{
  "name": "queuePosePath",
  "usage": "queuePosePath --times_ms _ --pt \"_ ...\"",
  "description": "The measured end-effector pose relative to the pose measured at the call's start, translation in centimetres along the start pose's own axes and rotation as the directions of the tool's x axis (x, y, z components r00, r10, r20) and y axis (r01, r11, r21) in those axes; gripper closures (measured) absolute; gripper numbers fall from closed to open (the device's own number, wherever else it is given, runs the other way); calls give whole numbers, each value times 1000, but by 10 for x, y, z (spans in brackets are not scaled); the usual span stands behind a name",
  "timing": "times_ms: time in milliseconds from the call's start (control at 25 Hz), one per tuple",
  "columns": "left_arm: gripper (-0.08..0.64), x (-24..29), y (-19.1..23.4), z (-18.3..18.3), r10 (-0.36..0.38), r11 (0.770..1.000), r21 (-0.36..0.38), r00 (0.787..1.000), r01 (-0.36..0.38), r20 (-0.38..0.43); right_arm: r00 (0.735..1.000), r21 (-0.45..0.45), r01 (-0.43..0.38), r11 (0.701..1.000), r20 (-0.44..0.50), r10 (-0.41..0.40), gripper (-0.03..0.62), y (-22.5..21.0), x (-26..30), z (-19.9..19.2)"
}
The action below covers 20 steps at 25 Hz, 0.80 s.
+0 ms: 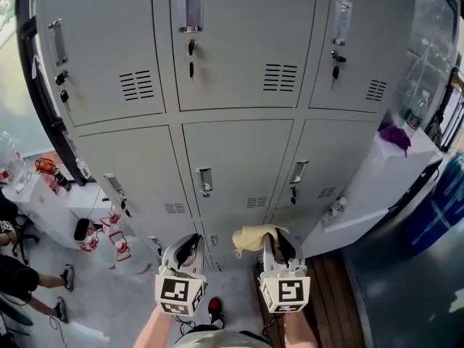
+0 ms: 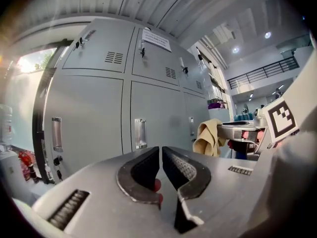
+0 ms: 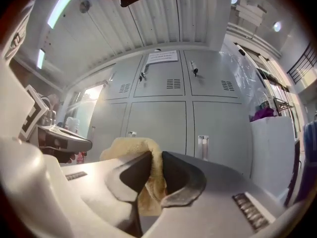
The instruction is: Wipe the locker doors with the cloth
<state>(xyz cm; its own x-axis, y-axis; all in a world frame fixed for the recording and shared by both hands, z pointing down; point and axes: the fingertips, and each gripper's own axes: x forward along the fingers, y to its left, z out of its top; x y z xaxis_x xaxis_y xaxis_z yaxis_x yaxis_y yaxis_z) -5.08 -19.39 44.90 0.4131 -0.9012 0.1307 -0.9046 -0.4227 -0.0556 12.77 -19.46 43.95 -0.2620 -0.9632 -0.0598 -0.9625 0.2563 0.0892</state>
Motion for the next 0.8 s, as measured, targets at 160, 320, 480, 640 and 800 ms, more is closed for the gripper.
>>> queuePosePath --times_ms 160,320,480,640,800 --pt "520 -28 -16 -10 14 1000 -3 1000 -14 -3 999 -2 -35 999 -5 35 520 14 -32 -1" --pt "520 -57 -33 -17 22 1000 -4 1000 -22 -6 998 -6 -54 999 -19 54 520 23 -65 -2" --pt "520 -87 -48 -24 30 999 -10 1000 -30 -7 998 -8 -62 998 -25 62 520 32 -99 -5" --pt "520 -115 -59 -32 44 999 -12 999 -44 -6 997 2 -73 997 -23 73 520 41 -125 -11" --pt "520 -137 -64 -35 64 998 -10 998 -64 -1 996 7 -85 996 -26 85 520 50 -145 -14"
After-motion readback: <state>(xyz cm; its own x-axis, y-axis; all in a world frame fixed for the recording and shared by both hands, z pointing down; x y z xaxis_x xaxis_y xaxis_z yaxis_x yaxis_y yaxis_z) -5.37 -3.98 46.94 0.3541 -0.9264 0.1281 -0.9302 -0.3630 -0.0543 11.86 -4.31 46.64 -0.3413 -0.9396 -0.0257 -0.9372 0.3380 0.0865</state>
